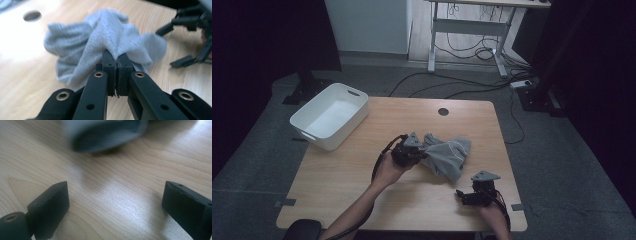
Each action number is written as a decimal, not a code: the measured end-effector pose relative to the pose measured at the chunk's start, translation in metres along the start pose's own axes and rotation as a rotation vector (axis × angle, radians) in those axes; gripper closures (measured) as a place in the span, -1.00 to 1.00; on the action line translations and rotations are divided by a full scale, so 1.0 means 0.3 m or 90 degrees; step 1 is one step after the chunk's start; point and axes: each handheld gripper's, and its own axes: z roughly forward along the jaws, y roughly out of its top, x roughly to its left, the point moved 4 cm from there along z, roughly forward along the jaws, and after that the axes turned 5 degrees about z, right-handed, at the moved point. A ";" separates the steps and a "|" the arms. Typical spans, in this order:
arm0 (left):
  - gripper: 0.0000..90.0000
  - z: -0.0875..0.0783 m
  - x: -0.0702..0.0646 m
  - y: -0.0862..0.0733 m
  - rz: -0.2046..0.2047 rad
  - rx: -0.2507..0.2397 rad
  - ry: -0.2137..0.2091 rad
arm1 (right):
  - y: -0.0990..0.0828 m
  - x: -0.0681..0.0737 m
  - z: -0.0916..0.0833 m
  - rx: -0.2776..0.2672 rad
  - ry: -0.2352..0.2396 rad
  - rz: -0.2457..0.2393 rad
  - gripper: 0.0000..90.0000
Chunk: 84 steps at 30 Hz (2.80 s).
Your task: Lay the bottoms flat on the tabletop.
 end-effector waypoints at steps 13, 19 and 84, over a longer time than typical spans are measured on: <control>0.93 -0.224 0.046 0.135 0.025 -0.092 0.046 | 0.000 0.000 0.001 -0.003 0.000 0.000 -0.84; 0.63 -0.177 0.119 0.010 -0.010 -0.006 0.074 | 0.001 0.000 0.002 -0.002 -0.002 -0.001 -0.84; 0.89 -0.377 0.126 -0.150 -0.048 -0.089 0.079 | 0.470 0.121 -0.173 -0.085 0.007 -0.070 0.85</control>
